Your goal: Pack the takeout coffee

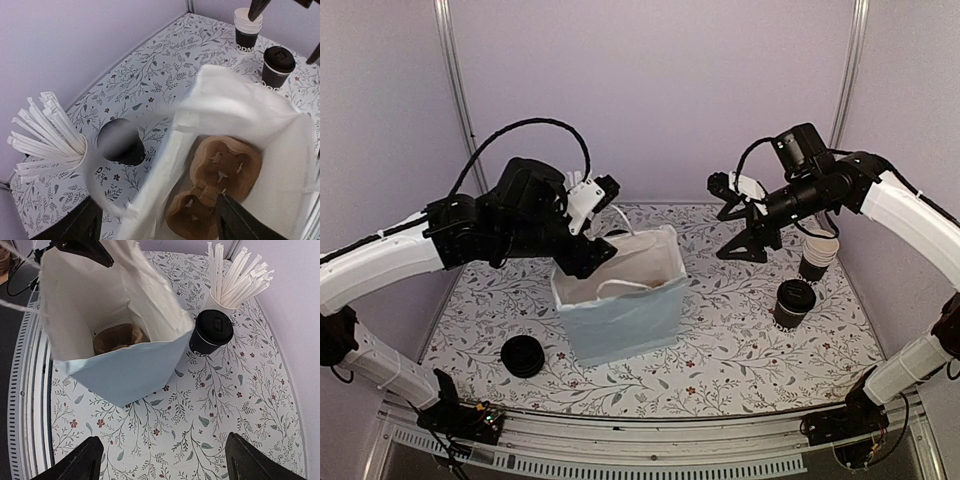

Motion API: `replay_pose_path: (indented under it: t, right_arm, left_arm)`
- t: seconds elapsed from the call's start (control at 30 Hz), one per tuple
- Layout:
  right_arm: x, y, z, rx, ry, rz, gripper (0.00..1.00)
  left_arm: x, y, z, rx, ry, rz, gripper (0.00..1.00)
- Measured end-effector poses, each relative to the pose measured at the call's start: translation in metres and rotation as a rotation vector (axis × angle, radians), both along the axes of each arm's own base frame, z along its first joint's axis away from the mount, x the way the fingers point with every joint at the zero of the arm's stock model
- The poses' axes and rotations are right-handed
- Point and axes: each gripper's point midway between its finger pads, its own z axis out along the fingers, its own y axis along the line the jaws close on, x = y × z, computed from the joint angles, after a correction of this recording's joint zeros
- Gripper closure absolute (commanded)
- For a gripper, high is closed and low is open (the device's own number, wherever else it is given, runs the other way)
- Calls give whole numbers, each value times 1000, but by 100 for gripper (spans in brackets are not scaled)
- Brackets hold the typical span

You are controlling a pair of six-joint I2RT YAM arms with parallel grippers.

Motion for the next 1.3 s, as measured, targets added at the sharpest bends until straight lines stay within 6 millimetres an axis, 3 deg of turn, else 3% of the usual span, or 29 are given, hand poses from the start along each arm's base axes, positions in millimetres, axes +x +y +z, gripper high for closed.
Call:
replay_pose_path:
  t: [0.03,0.23,0.37,0.43,0.53,0.8,0.97,1.1,1.3]
  right_arm:
    - [-1,1,1,5,3,5,12]
    - [-7,4,4,26,19,35,16]
    - [-14,8,8,28,25,74,22]
    - [-15,15,15,29,8,99,23]
    - [-22,37,24,27,-25,161,23]
    - [-49,104,18,-11,-65,312,22]
    - [-52,130,3,-38,-65,347,22]
    - [-49,133,-6,-55,-55,343,22]
    - [-47,134,-4,-49,-59,336,23]
  left_arm:
    - [3,4,6,-10,-17,24,1]
    - [1,43,65,-180,-88,182,0]
    - [-2,71,79,-255,-57,305,0]
    - [-2,83,73,-267,-8,365,2]
    - [0,99,57,-304,105,440,12]
    - [-2,133,4,-408,428,643,28]
    - [-3,124,-18,-415,560,646,37]
    - [-1,109,-36,-382,641,623,45]
    - [2,98,-40,-357,669,579,76]
